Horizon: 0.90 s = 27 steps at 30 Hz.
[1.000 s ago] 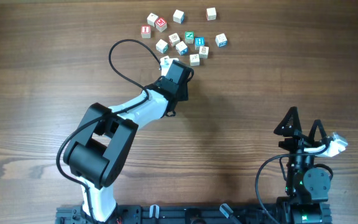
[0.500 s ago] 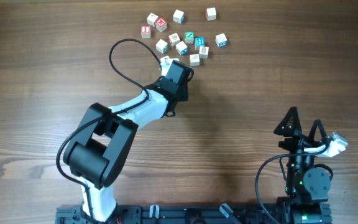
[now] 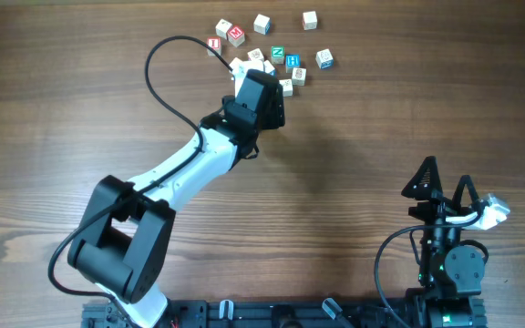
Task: Form a horizontal line
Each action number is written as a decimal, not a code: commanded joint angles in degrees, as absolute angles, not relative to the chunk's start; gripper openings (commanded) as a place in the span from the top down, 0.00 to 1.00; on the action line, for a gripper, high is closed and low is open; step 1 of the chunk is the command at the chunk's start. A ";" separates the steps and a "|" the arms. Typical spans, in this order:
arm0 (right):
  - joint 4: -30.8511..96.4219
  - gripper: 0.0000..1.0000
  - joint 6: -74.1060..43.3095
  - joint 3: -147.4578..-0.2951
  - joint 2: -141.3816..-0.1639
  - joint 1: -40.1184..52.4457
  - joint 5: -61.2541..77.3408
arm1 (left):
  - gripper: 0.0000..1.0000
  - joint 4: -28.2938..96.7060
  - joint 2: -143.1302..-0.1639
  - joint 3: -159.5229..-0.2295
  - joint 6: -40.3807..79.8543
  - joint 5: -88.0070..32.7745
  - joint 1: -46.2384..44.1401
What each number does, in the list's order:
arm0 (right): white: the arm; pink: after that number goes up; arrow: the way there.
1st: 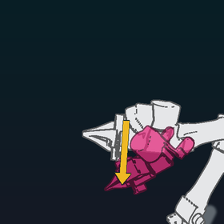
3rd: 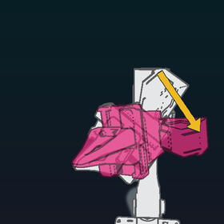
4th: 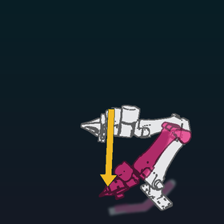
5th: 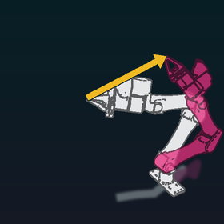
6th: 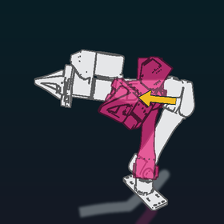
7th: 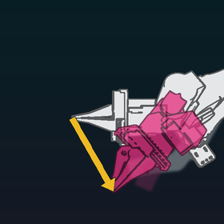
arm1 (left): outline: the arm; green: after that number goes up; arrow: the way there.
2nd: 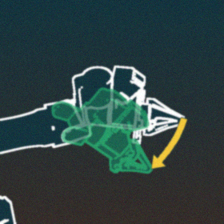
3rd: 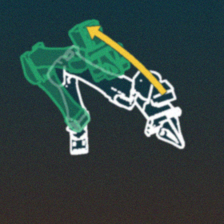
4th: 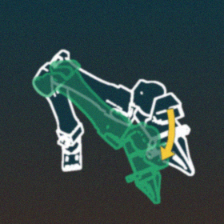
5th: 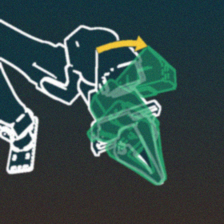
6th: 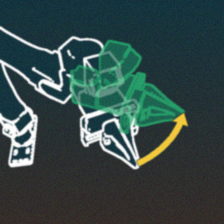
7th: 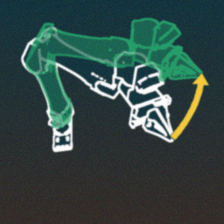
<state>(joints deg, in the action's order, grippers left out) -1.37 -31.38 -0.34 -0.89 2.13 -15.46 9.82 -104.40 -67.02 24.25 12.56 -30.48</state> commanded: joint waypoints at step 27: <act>-1.65 0.00 -30.61 -0.30 -0.21 1.89 -15.03 | 0.34 13.52 -113.01 -67.51 23.14 5.56 -27.51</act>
<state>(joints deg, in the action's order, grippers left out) -1.37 -31.38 -0.34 -0.89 2.13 -15.46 13.87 -111.55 -67.07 23.18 6.26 -27.68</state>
